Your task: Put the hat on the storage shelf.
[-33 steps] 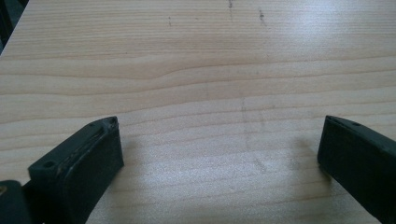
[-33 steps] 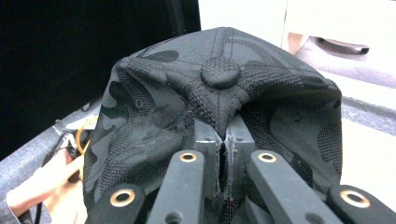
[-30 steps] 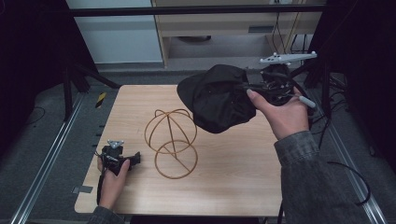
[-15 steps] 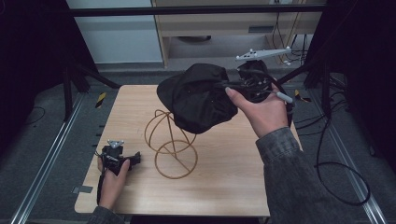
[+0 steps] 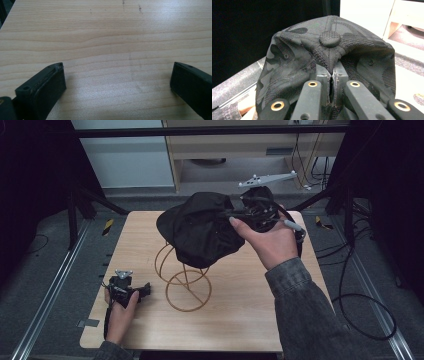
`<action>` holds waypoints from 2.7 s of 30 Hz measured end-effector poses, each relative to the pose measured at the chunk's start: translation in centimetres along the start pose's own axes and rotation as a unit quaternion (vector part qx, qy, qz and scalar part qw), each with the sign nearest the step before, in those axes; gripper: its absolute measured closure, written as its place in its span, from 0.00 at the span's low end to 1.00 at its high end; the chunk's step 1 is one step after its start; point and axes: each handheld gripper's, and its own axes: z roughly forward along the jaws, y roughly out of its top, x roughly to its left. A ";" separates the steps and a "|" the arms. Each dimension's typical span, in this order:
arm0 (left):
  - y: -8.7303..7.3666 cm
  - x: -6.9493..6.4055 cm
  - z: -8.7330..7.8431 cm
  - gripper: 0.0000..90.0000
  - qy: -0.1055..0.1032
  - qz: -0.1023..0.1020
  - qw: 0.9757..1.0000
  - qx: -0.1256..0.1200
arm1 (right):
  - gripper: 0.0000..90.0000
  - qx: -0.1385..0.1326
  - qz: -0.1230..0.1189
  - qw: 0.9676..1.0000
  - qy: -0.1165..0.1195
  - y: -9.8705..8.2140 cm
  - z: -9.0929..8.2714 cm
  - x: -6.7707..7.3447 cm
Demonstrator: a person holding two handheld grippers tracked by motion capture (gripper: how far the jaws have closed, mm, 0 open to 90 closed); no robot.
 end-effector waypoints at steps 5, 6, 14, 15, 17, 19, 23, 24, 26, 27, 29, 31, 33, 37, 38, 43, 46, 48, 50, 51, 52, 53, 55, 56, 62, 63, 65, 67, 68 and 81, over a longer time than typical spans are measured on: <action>0.0 0.0 0.0 0.00 0.000 -0.001 1.000 -0.001 | 0.96 0.008 -0.005 1.000 0.008 -0.2 1.0 0.6; 0.0 0.0 0.0 0.00 0.000 -0.001 1.000 -0.001 | 0.96 0.009 -0.005 1.000 0.011 -0.3 1.2 0.7; 0.0 0.0 0.0 0.00 0.000 0.000 1.000 0.000 | 0.96 0.018 -0.001 1.000 0.023 -1.0 2.4 1.0; 0.0 0.0 0.0 0.00 0.000 0.000 1.000 0.000 | 0.96 0.020 0.003 0.999 0.025 -1.1 2.5 1.0; 0.0 0.0 0.0 0.00 0.000 0.000 1.000 0.000 | 0.96 0.021 0.003 0.999 0.027 -1.3 2.7 0.9; 0.0 0.0 0.0 0.00 0.000 0.000 1.000 0.000 | 0.96 0.024 0.004 0.999 0.027 -1.4 2.9 0.8; 0.0 0.0 0.0 0.00 0.000 0.000 1.000 0.000 | 0.96 0.026 0.006 0.999 0.030 -1.6 3.2 0.8; 0.0 0.0 0.0 0.00 0.000 0.000 1.000 0.000 | 0.96 0.025 0.007 0.999 0.032 -1.7 3.2 0.8; 0.0 0.0 0.0 0.00 0.000 0.000 1.000 -0.001 | 0.96 0.026 0.012 0.999 0.035 -1.7 3.3 0.7; 0.0 0.0 0.0 0.00 0.000 0.000 1.000 0.000 | 0.96 0.026 0.012 0.999 0.035 -1.8 3.4 0.7; 0.0 0.0 0.0 0.00 0.000 0.000 1.000 0.000 | 0.96 0.026 0.012 0.999 0.034 -1.9 3.5 0.7; 0.0 0.0 0.0 0.00 0.000 0.000 1.000 0.000 | 0.96 0.028 0.012 0.999 0.036 -2.0 3.6 0.7; 0.0 0.0 0.0 0.00 0.000 0.000 1.000 0.000 | 0.96 0.029 0.014 0.999 0.037 -2.2 3.7 0.6; 0.0 0.0 0.0 0.00 0.000 0.000 1.000 -0.001 | 0.96 0.030 0.017 0.999 0.037 -2.5 3.8 0.4; 0.0 0.0 0.0 0.00 0.000 0.000 1.000 -0.001 | 0.96 0.032 0.020 0.999 0.037 -2.5 3.9 0.3; 0.0 0.0 0.0 0.00 0.000 0.000 1.000 -0.001 | 0.96 0.032 0.020 0.999 0.037 -2.7 3.8 0.3; 0.0 0.0 0.0 0.00 0.000 0.001 1.000 0.000 | 0.96 0.034 0.019 0.999 0.038 -2.9 3.8 0.3; 0.0 0.0 0.0 0.00 0.000 0.001 1.000 0.000 | 0.96 0.037 0.016 0.999 0.036 -3.1 3.9 0.3; 0.0 0.0 0.0 0.00 0.000 0.000 1.000 -0.001 | 0.96 0.039 0.017 0.998 0.036 -3.4 3.9 0.4; 0.0 0.0 0.0 0.00 0.000 0.000 1.000 -0.001 | 0.96 0.039 0.017 0.998 0.036 -3.5 3.9 0.3; 0.0 0.0 0.0 0.00 0.000 0.000 1.000 -0.001 | 0.96 0.040 0.018 0.998 0.036 -3.7 3.9 0.3; 0.0 0.0 0.0 0.00 0.000 0.000 1.000 -0.001 | 0.96 0.041 0.017 0.998 0.035 -3.8 3.9 0.3; 0.0 0.0 0.0 0.00 0.000 0.000 1.000 -0.001 | 0.96 0.044 0.018 0.998 0.035 -4.0 4.0 0.3; 0.0 0.0 0.0 0.00 0.000 0.000 1.000 0.000 | 0.95 0.045 0.018 0.998 0.036 -4.2 4.0 0.3; 0.0 0.0 0.0 0.00 0.000 0.000 1.000 0.000 | 0.95 0.052 0.013 0.998 0.036 -4.6 4.1 0.5; 0.0 0.0 0.0 0.00 0.000 0.001 1.000 0.000 | 0.95 0.053 0.012 0.998 0.036 -4.7 4.1 0.6; 0.0 0.0 0.0 0.00 0.000 0.000 1.000 -0.001 | 0.95 0.055 0.010 0.998 0.035 -4.9 4.2 0.6; 0.0 0.0 0.0 0.00 0.000 0.000 1.000 -0.001 | 0.95 0.059 0.010 0.998 0.035 -5.1 4.3 0.7; 0.0 0.0 0.0 0.00 0.000 0.001 1.000 0.000 | 0.95 0.061 0.008 0.998 0.034 -5.2 4.3 0.8; 0.0 0.0 0.0 0.00 0.000 0.000 1.000 -0.002 | 0.94 0.074 0.001 0.997 0.032 -6.1 5.3 1.0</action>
